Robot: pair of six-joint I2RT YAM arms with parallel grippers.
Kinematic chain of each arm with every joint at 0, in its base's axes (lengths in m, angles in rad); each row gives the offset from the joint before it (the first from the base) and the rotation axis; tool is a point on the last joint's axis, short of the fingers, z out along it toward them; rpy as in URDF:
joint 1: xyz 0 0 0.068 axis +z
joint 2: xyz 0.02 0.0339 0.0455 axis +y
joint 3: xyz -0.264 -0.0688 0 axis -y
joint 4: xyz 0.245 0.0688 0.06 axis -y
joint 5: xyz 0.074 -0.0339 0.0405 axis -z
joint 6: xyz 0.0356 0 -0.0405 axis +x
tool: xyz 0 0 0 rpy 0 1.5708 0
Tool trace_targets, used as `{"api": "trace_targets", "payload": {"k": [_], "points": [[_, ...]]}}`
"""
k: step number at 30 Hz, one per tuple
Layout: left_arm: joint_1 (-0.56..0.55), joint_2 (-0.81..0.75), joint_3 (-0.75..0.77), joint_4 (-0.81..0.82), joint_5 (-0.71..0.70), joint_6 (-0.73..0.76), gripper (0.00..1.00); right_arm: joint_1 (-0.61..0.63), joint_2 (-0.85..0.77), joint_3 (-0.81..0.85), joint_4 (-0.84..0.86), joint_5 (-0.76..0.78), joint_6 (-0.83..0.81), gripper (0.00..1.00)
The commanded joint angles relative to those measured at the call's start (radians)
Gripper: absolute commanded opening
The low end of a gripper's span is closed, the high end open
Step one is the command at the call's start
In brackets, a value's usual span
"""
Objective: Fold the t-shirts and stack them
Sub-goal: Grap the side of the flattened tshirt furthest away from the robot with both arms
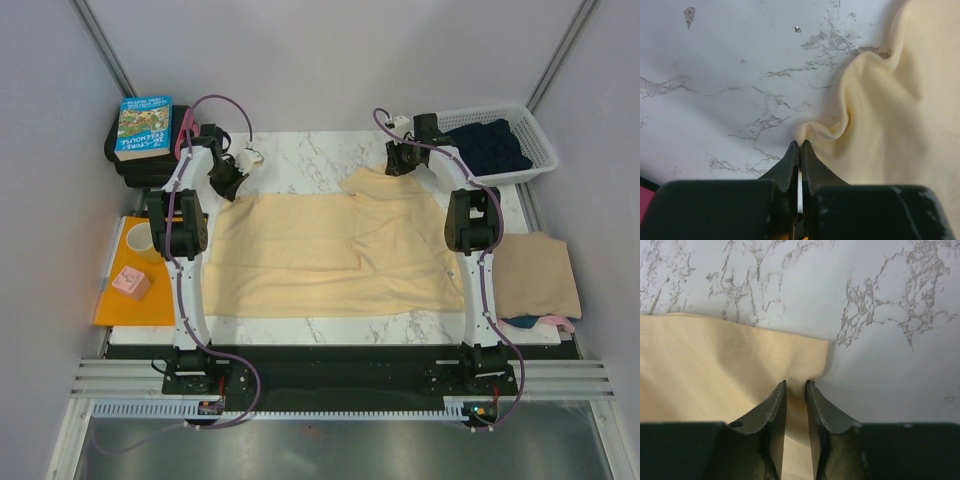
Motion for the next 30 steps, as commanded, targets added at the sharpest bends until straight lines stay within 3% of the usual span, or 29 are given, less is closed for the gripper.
{"api": "trace_targets", "payload": {"k": [1, 4, 12, 30], "points": [[-0.005, -0.037, 0.01, -0.025, 0.001, 0.016, 0.02, -0.005, 0.007, -0.012, -0.121, 0.028, -0.01, 0.21], [-0.005, -0.046, -0.004, -0.024, 0.007, 0.01, 0.02, -0.006, 0.011, -0.009, -0.114, 0.062, -0.017, 0.0], [-0.005, -0.065, -0.018, 0.011, 0.007, -0.021, 0.02, -0.008, -0.014, 0.009, -0.051, 0.101, -0.046, 0.0], [-0.039, -0.283, -0.188, 0.373, -0.023, -0.112, 0.02, 0.0, -0.158, -0.073, 0.037, 0.143, -0.102, 0.0]]}}
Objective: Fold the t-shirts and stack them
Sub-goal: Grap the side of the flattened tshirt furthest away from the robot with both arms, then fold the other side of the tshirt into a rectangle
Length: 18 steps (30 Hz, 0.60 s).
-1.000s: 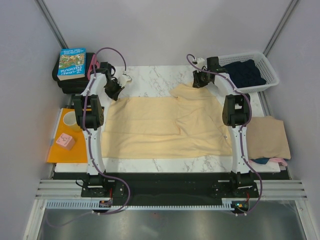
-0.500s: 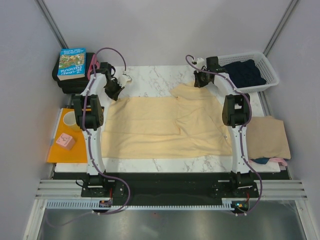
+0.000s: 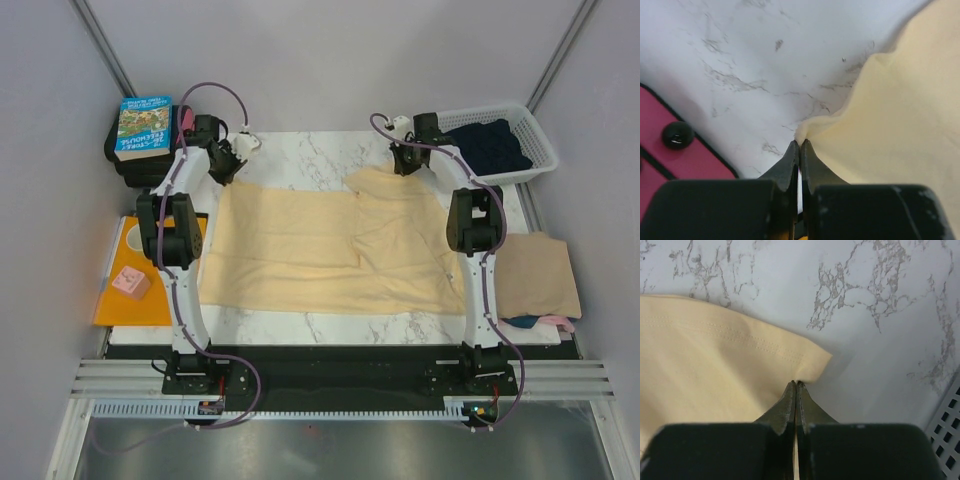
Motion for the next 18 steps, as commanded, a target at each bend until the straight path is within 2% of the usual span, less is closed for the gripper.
{"api": "trace_targets", "payload": {"k": [1, 7, 12, 18], "points": [[-0.031, -0.125, -0.014, 0.119, 0.024, -0.034, 0.02, 0.0, -0.115, -0.012, 0.032, 0.019, -0.022, 0.0], [-0.042, -0.223, -0.12, 0.116, 0.039, 0.015, 0.02, -0.002, -0.213, -0.074, 0.033, 0.033, -0.083, 0.0], [-0.042, -0.332, -0.276, 0.117, 0.027, 0.083, 0.02, -0.002, -0.398, -0.251, 0.023, 0.019, -0.187, 0.0], [-0.03, -0.422, -0.431, 0.126, -0.03, 0.142, 0.02, -0.016, -0.611, -0.495, -0.071, 0.016, -0.357, 0.0]]}}
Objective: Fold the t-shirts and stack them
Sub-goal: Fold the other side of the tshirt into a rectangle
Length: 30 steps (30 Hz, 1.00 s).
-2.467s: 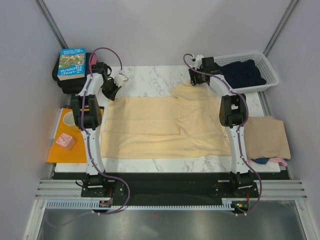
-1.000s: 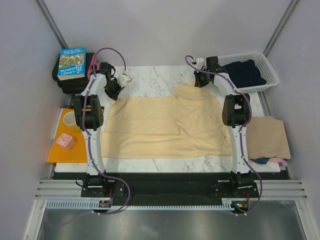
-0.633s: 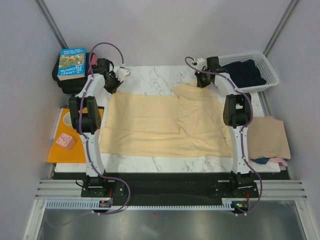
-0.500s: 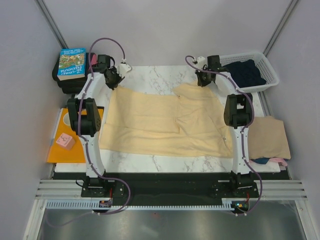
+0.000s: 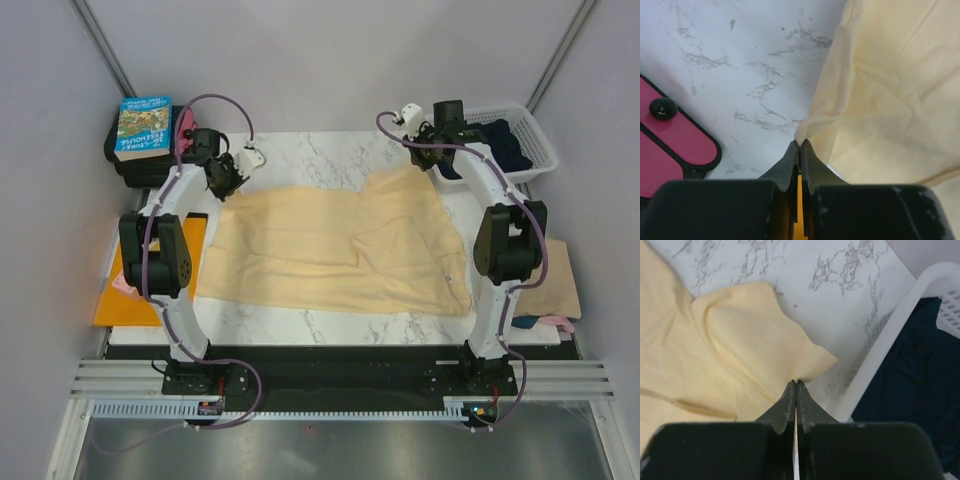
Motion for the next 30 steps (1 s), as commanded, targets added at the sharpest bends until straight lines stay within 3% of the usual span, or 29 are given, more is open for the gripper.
{"api": "trace_targets", "payload": {"k": [1, 14, 30], "points": [[0.018, -0.101, -0.076, 0.032, -0.031, 0.075, 0.02, -0.016, -0.187, -0.148, -0.079, -0.018, -0.16, 0.0], [0.033, -0.121, -0.139, 0.125, -0.1, 0.097, 0.02, -0.048, -0.405, -0.481, -0.217, 0.023, -0.42, 0.0], [0.084, -0.164, -0.294, 0.154, -0.151, 0.207, 0.02, -0.108, -0.442, -0.517, -0.265, 0.137, -0.59, 0.0]]}}
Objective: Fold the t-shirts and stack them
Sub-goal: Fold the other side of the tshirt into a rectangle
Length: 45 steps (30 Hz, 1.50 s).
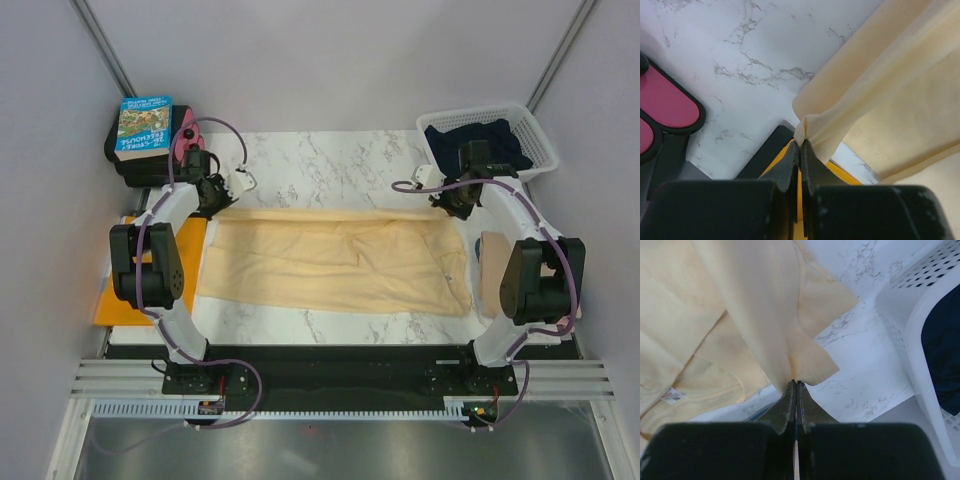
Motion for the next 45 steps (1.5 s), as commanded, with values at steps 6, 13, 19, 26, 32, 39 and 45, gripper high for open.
{"api": "trace_targets", "payload": {"k": [6, 13, 19, 26, 32, 39, 45], "points": [[0.042, -0.06, -0.046, 0.078, -0.075, 0.091, 0.02, -0.015, -0.054, 0.002, -0.145, 0.024, -0.184, 0.0], [0.048, -0.068, -0.044, 0.076, -0.069, 0.111, 0.02, -0.015, -0.079, -0.001, -0.324, 0.012, -0.318, 0.0], [0.047, -0.068, -0.044, 0.076, -0.071, 0.135, 0.02, -0.015, -0.092, -0.018, -0.375, -0.003, -0.358, 0.0], [0.048, -0.083, -0.08, 0.076, -0.068, 0.198, 0.02, -0.01, -0.135, -0.091, -0.444, 0.015, -0.443, 0.0], [0.05, -0.08, -0.109, 0.075, -0.075, 0.249, 0.02, 0.008, -0.158, -0.149, -0.473, 0.029, -0.493, 0.0], [0.054, -0.081, -0.124, 0.076, -0.074, 0.269, 0.02, 0.023, -0.194, -0.168, -0.499, 0.039, -0.526, 0.0], [0.064, -0.088, -0.123, 0.075, -0.071, 0.29, 0.02, 0.045, -0.246, -0.232, -0.502, 0.067, -0.589, 0.0]]}}
